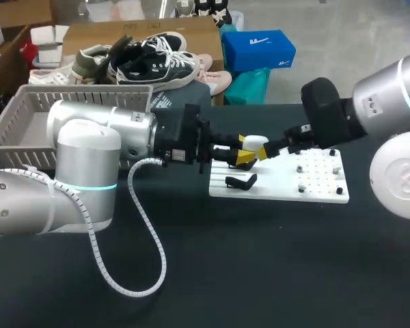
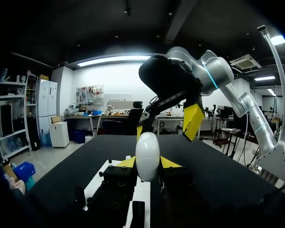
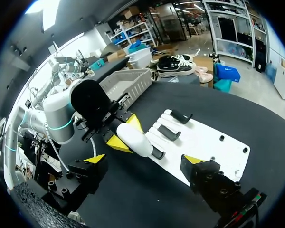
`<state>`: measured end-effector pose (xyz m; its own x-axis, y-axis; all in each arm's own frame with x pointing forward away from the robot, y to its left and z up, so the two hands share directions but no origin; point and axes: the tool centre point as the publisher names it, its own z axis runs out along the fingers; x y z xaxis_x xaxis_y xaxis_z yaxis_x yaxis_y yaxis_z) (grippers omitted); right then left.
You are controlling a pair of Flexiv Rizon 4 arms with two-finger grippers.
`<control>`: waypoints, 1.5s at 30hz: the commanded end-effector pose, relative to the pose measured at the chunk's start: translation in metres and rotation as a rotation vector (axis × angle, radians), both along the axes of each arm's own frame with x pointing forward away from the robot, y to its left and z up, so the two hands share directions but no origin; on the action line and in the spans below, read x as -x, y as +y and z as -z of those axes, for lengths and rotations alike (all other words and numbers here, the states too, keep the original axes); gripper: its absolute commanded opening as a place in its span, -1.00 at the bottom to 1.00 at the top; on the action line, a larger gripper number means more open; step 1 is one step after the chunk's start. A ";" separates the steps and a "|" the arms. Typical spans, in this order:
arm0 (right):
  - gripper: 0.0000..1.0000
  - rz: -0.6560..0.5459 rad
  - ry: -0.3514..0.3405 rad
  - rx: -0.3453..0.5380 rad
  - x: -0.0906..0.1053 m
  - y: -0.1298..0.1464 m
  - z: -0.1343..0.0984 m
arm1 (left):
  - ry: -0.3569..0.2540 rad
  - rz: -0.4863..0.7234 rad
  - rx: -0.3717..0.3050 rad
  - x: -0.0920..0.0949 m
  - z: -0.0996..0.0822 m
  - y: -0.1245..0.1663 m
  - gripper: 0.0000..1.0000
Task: Pick up each earbud case from the left stands, insert the matching earbuds, close the lid, and place the case in the box.
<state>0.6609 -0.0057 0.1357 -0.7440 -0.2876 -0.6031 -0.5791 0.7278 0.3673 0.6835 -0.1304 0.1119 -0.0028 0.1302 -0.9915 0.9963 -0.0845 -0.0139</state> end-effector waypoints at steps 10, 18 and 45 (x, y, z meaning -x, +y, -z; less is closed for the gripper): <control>1.00 -0.004 0.017 0.021 -0.015 0.002 0.006 | 0.000 0.002 0.002 -0.001 0.000 0.000 -1.00; 1.00 0.008 0.024 0.032 -0.018 0.000 0.007 | 0.000 0.002 0.002 -0.001 0.000 0.000 -1.00; 1.00 0.015 0.030 0.050 -0.026 -0.001 0.010 | 0.000 0.002 0.002 -0.001 0.000 0.000 -1.00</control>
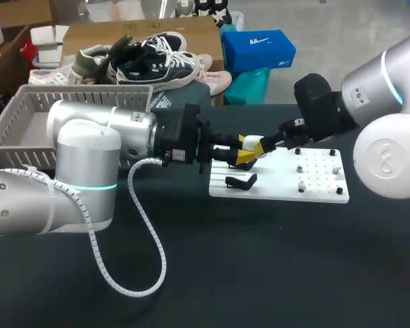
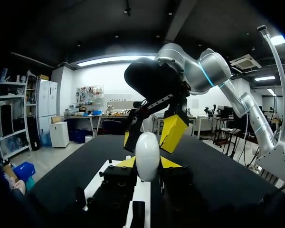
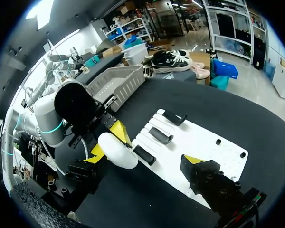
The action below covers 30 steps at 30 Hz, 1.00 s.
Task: Pick up each earbud case from the left stands, insert the matching earbuds, close the lid, and place the case in the box.
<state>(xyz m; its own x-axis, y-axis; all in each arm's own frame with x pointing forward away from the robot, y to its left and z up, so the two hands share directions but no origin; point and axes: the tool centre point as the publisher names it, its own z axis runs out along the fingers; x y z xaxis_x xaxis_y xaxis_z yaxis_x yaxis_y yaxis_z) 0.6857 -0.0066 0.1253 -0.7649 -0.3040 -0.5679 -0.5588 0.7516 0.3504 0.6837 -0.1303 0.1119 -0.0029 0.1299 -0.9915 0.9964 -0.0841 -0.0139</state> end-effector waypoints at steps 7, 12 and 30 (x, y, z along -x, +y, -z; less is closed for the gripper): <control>1.00 0.002 -0.004 0.009 -0.003 0.000 -0.005 | 0.000 0.002 0.001 -0.001 0.001 0.000 -1.00; 1.00 0.002 -0.024 0.018 -0.010 0.000 -0.014 | 0.000 0.002 0.001 -0.001 0.001 0.000 -1.00; 1.00 0.136 -0.138 0.337 -0.016 -0.058 -0.052 | 0.000 0.002 0.001 -0.001 0.001 0.000 -1.00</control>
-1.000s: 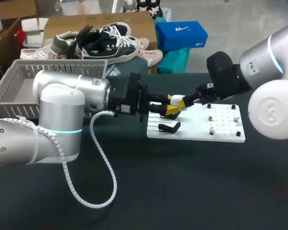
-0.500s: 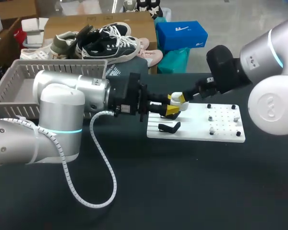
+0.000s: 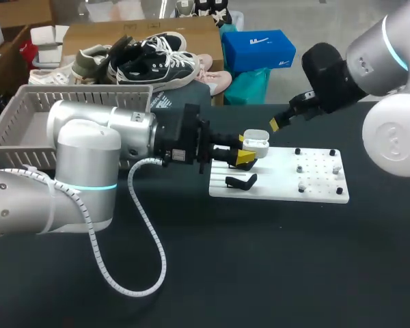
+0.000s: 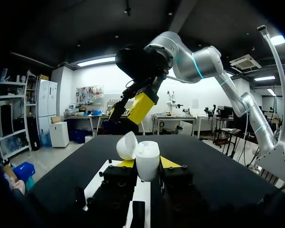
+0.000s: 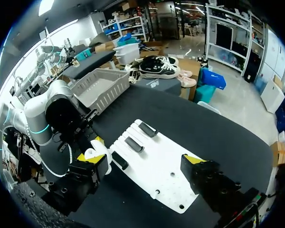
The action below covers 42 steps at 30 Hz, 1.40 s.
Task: Pick up each earbud case from the left stands, insert the matching earbuds, close the lid, and place the case in the box.
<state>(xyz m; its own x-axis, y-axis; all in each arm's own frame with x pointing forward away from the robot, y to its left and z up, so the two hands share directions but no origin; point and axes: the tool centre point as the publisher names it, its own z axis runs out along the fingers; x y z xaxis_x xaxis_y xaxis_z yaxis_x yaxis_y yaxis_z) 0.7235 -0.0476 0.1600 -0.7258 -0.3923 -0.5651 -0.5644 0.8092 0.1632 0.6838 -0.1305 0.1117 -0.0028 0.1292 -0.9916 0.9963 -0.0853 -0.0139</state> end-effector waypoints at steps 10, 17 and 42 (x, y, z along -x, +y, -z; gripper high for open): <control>1.00 0.200 0.003 0.337 0.039 -0.050 -0.005 | 0.000 0.001 0.001 -0.001 0.000 0.000 -1.00; 1.00 0.224 0.092 0.444 0.048 -0.069 0.025 | 0.000 0.001 0.001 -0.001 0.000 0.000 -1.00; -0.04 0.292 0.208 0.423 0.031 -0.100 0.097 | 0.000 0.001 0.001 -0.001 0.000 0.000 -1.00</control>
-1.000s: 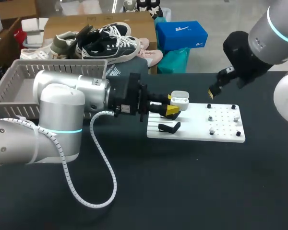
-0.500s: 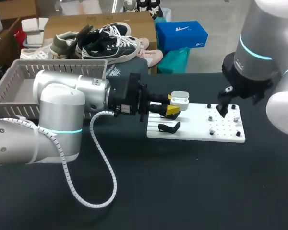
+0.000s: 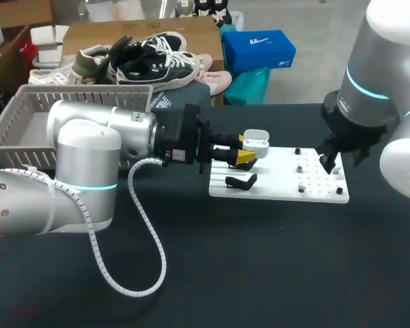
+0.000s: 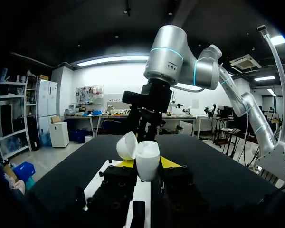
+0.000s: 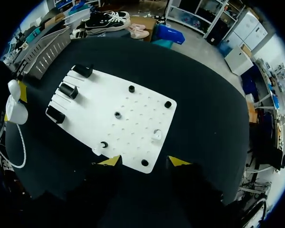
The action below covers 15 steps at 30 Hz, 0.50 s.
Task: Pick up each earbud case from the left stands, insert the matching earbuds, close the lid, and place the case in the box.
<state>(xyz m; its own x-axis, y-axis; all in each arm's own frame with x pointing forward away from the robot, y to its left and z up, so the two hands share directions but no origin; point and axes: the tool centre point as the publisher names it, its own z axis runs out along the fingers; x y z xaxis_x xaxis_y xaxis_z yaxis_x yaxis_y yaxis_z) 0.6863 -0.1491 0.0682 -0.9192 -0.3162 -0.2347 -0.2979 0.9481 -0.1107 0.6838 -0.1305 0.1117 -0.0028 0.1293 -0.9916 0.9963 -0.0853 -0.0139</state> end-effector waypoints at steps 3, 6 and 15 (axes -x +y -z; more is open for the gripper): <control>-0.04 -0.013 -0.009 0.045 -0.010 0.002 0.008 | 0.000 0.001 0.001 -0.001 0.000 0.000 -1.00; -0.09 -0.024 -0.006 0.084 -0.013 0.000 0.013 | 0.000 0.001 0.001 -0.001 0.000 0.000 -1.00; -0.07 -0.028 0.011 0.124 -0.020 -0.004 0.022 | 0.000 0.001 0.001 -0.001 0.000 0.000 -1.00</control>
